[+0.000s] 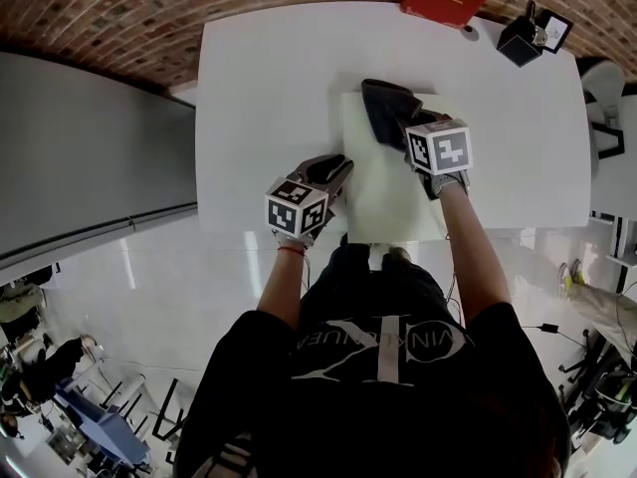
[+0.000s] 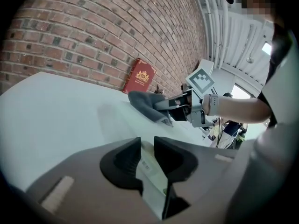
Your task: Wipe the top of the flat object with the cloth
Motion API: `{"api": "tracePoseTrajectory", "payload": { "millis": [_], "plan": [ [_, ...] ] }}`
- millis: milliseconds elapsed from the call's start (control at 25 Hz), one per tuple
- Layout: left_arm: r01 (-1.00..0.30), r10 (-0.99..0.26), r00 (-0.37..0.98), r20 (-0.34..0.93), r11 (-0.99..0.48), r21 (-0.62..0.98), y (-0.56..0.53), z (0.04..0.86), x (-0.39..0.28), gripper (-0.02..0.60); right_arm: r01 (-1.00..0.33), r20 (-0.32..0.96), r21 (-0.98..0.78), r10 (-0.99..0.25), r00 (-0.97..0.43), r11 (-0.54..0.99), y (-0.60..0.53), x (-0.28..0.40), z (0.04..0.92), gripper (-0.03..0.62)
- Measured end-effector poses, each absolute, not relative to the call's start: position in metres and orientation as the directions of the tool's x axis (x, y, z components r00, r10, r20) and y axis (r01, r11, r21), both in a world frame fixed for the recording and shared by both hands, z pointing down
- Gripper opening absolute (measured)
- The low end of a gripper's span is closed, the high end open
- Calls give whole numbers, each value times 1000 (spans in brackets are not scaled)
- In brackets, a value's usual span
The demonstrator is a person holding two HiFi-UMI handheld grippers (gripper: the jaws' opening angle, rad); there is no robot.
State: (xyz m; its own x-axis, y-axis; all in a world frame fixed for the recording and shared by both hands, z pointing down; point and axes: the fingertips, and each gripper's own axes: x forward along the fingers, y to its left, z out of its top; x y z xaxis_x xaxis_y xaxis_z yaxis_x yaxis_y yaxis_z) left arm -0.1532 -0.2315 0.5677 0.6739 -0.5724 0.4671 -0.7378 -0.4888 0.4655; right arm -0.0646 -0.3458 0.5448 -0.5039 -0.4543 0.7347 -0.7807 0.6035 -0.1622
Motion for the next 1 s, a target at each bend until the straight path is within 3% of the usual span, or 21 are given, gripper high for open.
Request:
{"api": "tracePoseTrajectory", "payload": {
  "millis": [1000],
  "plan": [
    [-719,-593,685,424,-457,524,-231,568,-154,98,-911,751,-22,-595,-286,412,-365,49,546,50]
  ]
}}
